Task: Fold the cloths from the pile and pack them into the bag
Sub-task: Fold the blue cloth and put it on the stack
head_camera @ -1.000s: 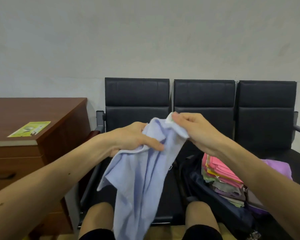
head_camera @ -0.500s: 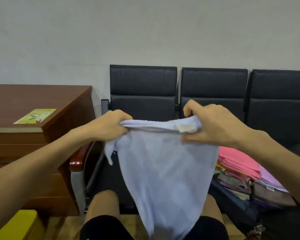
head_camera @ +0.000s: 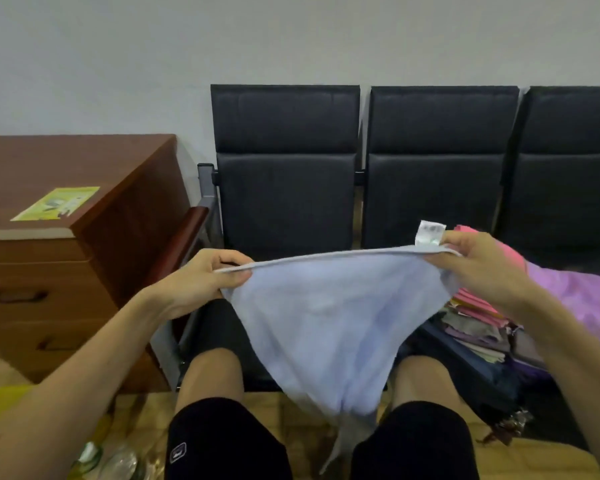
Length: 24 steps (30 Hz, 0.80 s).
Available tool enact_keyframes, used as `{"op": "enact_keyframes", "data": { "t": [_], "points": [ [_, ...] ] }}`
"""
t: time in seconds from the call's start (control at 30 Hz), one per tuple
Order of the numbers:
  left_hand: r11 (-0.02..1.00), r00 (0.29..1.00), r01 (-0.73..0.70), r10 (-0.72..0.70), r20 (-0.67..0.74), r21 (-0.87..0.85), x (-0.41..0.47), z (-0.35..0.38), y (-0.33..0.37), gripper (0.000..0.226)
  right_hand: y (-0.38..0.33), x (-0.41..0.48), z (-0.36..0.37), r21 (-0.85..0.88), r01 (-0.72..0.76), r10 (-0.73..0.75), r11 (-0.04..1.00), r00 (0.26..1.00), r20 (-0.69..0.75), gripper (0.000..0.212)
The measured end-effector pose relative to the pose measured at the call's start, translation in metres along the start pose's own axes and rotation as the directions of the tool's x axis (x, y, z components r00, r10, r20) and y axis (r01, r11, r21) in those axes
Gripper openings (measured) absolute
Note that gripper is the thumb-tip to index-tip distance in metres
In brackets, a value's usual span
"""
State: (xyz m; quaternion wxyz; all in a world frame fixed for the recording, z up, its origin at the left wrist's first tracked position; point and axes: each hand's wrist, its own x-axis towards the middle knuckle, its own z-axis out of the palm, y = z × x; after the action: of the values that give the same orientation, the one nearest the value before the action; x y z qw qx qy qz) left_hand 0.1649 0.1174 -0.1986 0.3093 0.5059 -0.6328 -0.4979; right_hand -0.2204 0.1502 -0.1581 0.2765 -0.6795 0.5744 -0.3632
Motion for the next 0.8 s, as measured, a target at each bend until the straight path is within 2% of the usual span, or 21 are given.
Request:
{"op": "enact_keyframes", "data": {
  "t": [0.1, 0.2, 0.33, 0.43, 0.53, 0.63, 0.77, 0.8],
  "points": [
    [0.982, 0.986, -0.004, -0.027, -0.165, -0.187, 0.000, 0.021, -0.041, 0.028, 0.038, -0.013, 0.020, 0.040, -0.145, 0.145, 0.989, 0.989, 0.013, 0.020],
    [0.965, 0.911, 0.059, -0.157, -0.383, -0.256, 0.005, 0.045, -0.066, 0.025, 0.063, -0.017, 0.035, 0.162, -0.275, 0.279, 0.948, 0.960, -0.001, 0.038],
    [0.952, 0.867, 0.040, -0.184, -0.464, -0.302, 0.008, 0.061, -0.077, 0.017, 0.078, -0.018, 0.053, 0.307, -0.315, 0.330, 0.898, 0.944, 0.001, 0.061],
    [0.934, 0.850, 0.046, -0.223, -0.477, -0.354, 0.011, 0.058, -0.086, 0.020, 0.078, -0.018, 0.061, 0.393, -0.342, 0.382, 0.854, 0.924, -0.027, 0.041],
    [0.892, 0.797, 0.127, -0.352, -0.491, -0.434, 0.016, 0.059, -0.101, 0.044, 0.079, -0.017, 0.072, 0.455, -0.366, 0.408, 0.812, 0.913, 0.006, 0.032],
    [0.821, 0.683, 0.228, -0.518, -0.514, -0.524, 0.023, 0.068, -0.107, 0.060, 0.078, -0.017, 0.083, 0.505, -0.397, 0.448, 0.767, 0.894, 0.022, 0.026],
    [0.739, 0.519, 0.428, -0.672, -0.528, -0.520, 0.020, 0.085, -0.110, 0.075, 0.074, -0.019, 0.096, 0.500, -0.445, 0.494, 0.743, 0.869, 0.040, 0.028],
    [0.738, 0.522, 0.465, -0.675, -0.522, -0.489, 0.016, 0.092, -0.101, 0.068, 0.073, -0.021, 0.099, 0.493, -0.473, 0.515, 0.730, 0.855, 0.059, 0.029]
  ]
}}
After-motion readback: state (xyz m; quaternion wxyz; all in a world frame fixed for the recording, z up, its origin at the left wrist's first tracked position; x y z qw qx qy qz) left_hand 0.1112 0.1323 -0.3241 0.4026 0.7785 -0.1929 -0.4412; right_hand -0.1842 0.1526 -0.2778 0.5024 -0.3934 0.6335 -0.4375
